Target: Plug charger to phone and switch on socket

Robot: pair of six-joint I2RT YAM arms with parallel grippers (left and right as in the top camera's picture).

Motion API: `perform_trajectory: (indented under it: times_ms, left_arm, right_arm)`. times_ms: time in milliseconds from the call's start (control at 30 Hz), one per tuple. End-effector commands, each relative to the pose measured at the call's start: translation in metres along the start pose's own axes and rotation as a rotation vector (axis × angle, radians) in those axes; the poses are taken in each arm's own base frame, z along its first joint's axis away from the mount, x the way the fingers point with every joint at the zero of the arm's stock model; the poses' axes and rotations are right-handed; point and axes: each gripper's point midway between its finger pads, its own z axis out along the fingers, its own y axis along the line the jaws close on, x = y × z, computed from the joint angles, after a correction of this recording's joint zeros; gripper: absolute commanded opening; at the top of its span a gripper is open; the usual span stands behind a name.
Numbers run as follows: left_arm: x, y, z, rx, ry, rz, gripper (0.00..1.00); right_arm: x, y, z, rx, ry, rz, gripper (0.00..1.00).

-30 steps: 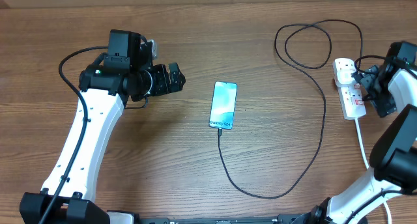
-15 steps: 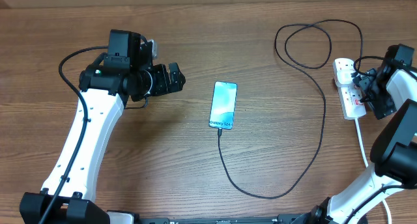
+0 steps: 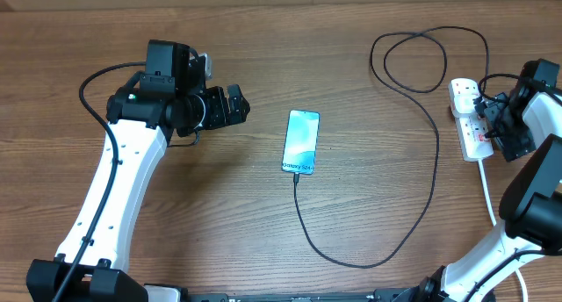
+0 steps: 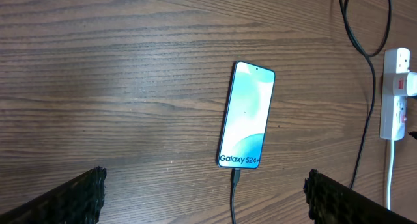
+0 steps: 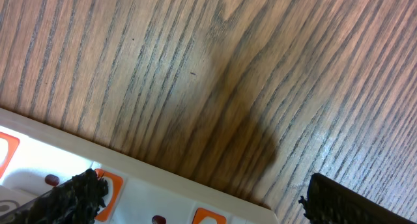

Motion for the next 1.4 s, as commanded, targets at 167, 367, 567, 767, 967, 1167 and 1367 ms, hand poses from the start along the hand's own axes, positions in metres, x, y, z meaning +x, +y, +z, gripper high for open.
perform_trajectory:
  times_ms: [167, 367, 567, 767, 967, 1167, 1367]
  left_arm:
    - [-0.004, 0.0, -0.005, -0.002, -0.02, 0.016, 1.0]
    - [-0.004, 0.0, -0.005, -0.002, -0.02, 0.016, 1.0]
    - [-0.004, 0.0, -0.005, -0.002, -0.02, 0.016, 1.0]
    - [-0.004, 0.0, -0.005, -0.002, -0.02, 0.016, 0.99]
    - [-0.004, 0.0, -0.005, -0.002, -0.02, 0.016, 0.99]
    - [-0.004, 0.0, -0.005, -0.002, -0.02, 0.016, 1.0]
    - [-0.004, 0.0, -0.005, -0.002, -0.02, 0.016, 1.0]
  right_arm:
    - [0.016, 0.002, 0.0, -0.014, 0.066, -0.028, 1.0]
    - [0.021, 0.007, -0.001, -0.047, 0.096, -0.075, 1.0]
    - [0.021, 0.007, -0.001, -0.048, 0.097, -0.075, 1.0]
    - [0.025, 0.009, -0.001, -0.046, 0.103, -0.089, 1.0]
    - [0.027, 0.01, -0.001, -0.047, 0.104, -0.112, 1.0]
    - [0.028, 0.009, -0.001, -0.043, 0.11, -0.113, 1.0]
    - [0.03, 0.009, -0.001, -0.047, 0.117, -0.121, 1.0]
